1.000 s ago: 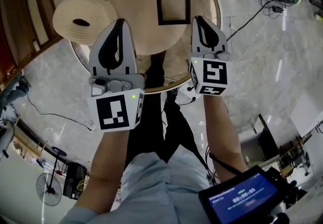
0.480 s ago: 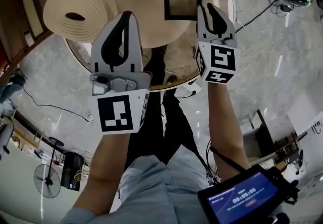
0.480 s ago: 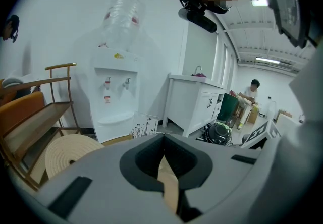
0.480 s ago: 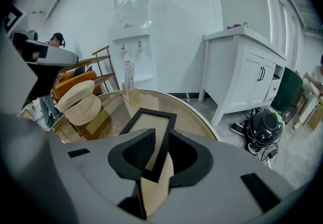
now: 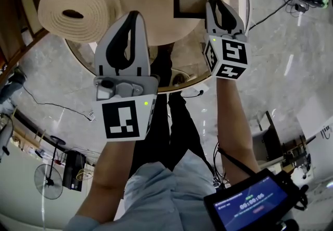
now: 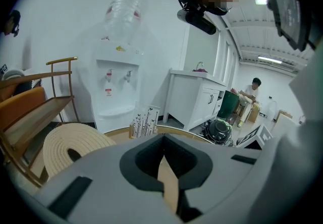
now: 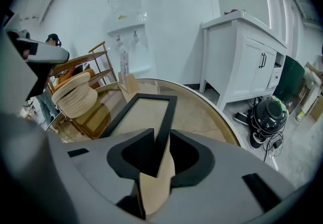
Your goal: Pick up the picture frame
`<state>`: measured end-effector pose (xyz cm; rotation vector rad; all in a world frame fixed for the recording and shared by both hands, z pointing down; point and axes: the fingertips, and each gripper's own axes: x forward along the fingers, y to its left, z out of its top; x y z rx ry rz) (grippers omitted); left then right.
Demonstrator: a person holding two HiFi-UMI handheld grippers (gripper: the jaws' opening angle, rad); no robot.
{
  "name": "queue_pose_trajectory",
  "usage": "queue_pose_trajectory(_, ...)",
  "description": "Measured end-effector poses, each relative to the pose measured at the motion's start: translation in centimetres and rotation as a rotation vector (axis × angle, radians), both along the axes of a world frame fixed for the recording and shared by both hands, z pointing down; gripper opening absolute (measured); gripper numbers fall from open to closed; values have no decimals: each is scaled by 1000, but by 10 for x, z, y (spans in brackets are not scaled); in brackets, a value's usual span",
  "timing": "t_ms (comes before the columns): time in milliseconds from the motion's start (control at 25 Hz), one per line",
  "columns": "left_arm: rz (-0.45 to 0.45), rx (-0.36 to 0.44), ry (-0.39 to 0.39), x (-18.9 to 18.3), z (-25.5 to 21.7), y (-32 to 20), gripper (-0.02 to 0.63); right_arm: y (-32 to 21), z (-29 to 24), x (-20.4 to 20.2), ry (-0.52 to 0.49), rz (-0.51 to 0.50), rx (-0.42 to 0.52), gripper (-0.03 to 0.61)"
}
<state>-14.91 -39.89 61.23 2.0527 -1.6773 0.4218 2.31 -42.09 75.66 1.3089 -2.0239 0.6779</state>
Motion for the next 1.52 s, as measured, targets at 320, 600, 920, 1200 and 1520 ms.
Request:
queue_pose_trajectory(320, -6, -8, -2, 0, -3, 0, 11, -1, -4, 0, -69, 34, -9, 103)
queue_pose_trajectory(600, -20, -12, -9, -2, 13, -1, 11, -7, 10, 3, -45, 55, 8, 79)
queue_pose_trajectory(920, -23, 11, -6, 3, -10, -3, 11, -15, -20, 6, -16, 47, 62, 78)
queue_pose_trajectory(1200, -27, 44, -8, 5, -33, 0, 11, -18, -53, 3, -18, 34, 114, 78)
queue_pose_trajectory(1520, -30, 84, -6, 14, -49, 1, 11, -14, -85, 6, -41, 33, 168, 78)
